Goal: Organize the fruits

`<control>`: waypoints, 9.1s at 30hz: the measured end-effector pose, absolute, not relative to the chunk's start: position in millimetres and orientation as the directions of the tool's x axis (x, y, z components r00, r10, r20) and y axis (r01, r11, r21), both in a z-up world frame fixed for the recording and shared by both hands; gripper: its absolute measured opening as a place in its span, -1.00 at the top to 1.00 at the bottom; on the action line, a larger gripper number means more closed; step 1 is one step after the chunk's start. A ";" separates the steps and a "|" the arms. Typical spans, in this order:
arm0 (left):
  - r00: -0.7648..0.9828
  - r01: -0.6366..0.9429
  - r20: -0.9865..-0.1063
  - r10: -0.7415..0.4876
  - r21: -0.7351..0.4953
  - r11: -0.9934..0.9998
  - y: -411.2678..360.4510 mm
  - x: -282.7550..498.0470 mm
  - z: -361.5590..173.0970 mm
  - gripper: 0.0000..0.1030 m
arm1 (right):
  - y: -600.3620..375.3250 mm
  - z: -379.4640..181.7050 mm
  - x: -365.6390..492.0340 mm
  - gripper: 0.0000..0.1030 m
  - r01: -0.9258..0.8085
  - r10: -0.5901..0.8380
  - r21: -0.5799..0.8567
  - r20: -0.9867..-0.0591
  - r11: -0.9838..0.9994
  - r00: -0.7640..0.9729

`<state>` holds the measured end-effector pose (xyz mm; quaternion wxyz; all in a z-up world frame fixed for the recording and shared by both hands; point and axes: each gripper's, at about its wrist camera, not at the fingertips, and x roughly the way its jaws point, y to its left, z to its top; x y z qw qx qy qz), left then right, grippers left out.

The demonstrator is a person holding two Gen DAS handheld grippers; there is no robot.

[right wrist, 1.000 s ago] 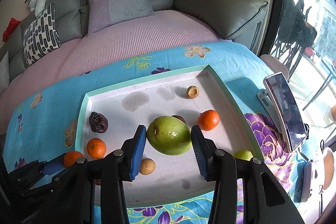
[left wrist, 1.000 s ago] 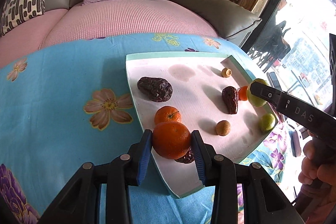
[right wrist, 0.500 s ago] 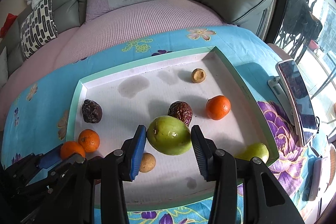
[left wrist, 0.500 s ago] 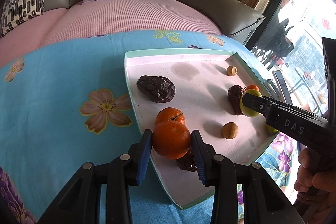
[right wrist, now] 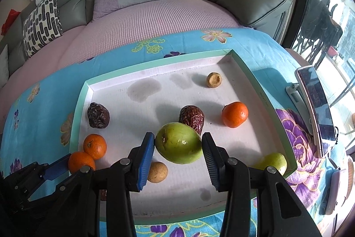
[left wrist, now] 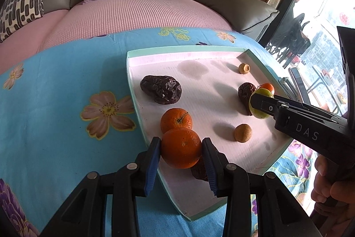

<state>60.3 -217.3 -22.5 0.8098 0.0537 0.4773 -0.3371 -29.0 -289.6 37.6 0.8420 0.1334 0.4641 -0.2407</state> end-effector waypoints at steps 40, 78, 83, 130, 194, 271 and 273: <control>0.401 0.461 -0.835 -0.377 -0.172 0.871 -177.0 73.9 -7.9 -0.51 | -291.4 31.0 -26.8 -0.20 0.539 -0.266 0.015 -0.858 0.842 0.439; 0.506 0.203 -0.861 -0.051 0.062 0.977 -120.7 94.4 -22.3 -1.00 | -252.3 33.8 -9.8 -0.97 0.440 -0.285 -0.051 -0.826 0.897 0.486; 0.549 0.173 -0.836 -0.007 0.106 0.979 -116.2 88.9 -9.9 -1.00 | -246.2 36.7 -9.8 -0.97 0.433 -0.287 -0.055 -0.821 0.900 0.494; 0.509 0.099 -0.856 0.095 0.168 0.981 -50.8 10.1 -17.5 -1.00 | -164.0 29.7 -74.1 -0.97 0.348 -0.285 -0.113 -0.822 0.930 0.493; 0.497 0.121 -0.863 0.092 0.174 0.977 -53.8 9.0 -21.0 -1.00 | -162.1 21.1 -74.5 -0.97 0.342 -0.294 -0.139 -0.839 0.929 0.458; 0.484 0.140 -0.871 0.078 0.166 0.976 -52.9 9.1 -20.0 -1.00 | -161.3 18.8 -75.0 -0.97 0.338 -0.296 -0.146 -0.843 0.930 0.450; 0.484 0.140 -0.872 0.078 0.165 0.976 -53.0 9.2 -20.2 -1.00 | -161.3 18.8 -75.2 -0.97 0.337 -0.296 -0.146 -0.843 0.930 0.450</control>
